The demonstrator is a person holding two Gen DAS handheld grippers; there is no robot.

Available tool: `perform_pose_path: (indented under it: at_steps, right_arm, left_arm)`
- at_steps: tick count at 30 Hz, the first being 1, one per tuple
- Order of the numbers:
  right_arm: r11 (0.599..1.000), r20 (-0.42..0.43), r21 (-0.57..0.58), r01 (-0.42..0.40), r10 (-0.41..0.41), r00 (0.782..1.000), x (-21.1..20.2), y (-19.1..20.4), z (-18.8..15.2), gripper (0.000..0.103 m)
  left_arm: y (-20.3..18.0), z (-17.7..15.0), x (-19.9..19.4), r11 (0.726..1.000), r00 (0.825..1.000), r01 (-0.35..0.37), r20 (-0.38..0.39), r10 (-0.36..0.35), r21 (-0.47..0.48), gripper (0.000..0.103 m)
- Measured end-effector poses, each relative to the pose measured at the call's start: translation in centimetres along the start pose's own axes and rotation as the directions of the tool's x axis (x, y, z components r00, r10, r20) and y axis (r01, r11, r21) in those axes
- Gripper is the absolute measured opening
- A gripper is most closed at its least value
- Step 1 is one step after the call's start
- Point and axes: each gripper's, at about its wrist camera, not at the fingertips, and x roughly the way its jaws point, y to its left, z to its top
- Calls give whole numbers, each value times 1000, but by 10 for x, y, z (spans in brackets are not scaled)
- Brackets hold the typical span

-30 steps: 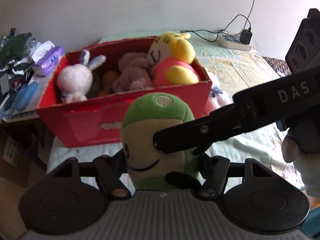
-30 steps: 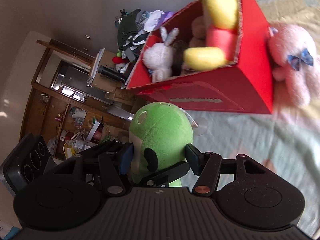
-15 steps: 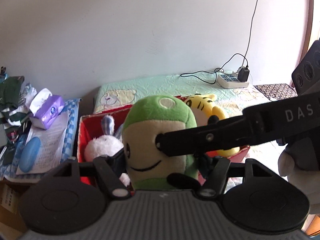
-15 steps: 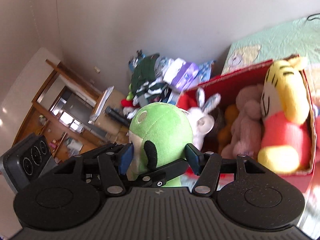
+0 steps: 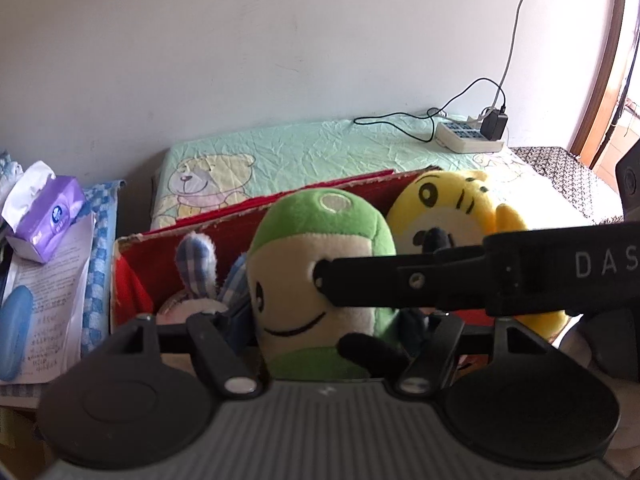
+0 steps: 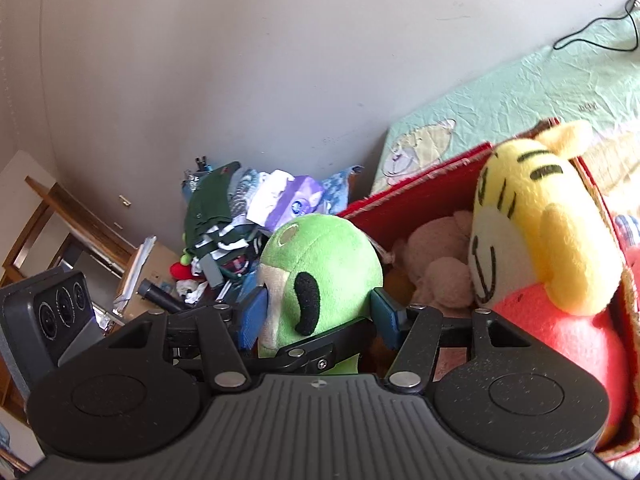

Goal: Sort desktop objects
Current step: 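Lower the green plush into the red box beside the white bunny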

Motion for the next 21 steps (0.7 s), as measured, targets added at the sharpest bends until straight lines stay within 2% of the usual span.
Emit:
perform_pose_path:
  at_steps: [9, 12, 17, 21]
  right_arm:
    - [998, -35, 10, 64, -64, 997, 8, -3, -1, 57]
    - [993, -50, -6, 114, -114, 992, 4, -5, -2, 54]
    - [989, -89, -36, 141, -143, 986, 6, -3, -5, 48]
    - [982, -73, -69, 176, -181, 981, 6, -1, -6, 46]
  left_arm:
    - [4, -9, 8, 1000, 1000, -8, -21, 9, 23, 75]
    - [-1, -18, 5, 998, 1000, -14, -18, 16, 61, 78]
    - [-9, -26, 4, 991, 998, -54, -9, 56, 126, 81]
    - [-8, -28, -10, 993, 1000, -26, 14, 25, 112, 83]
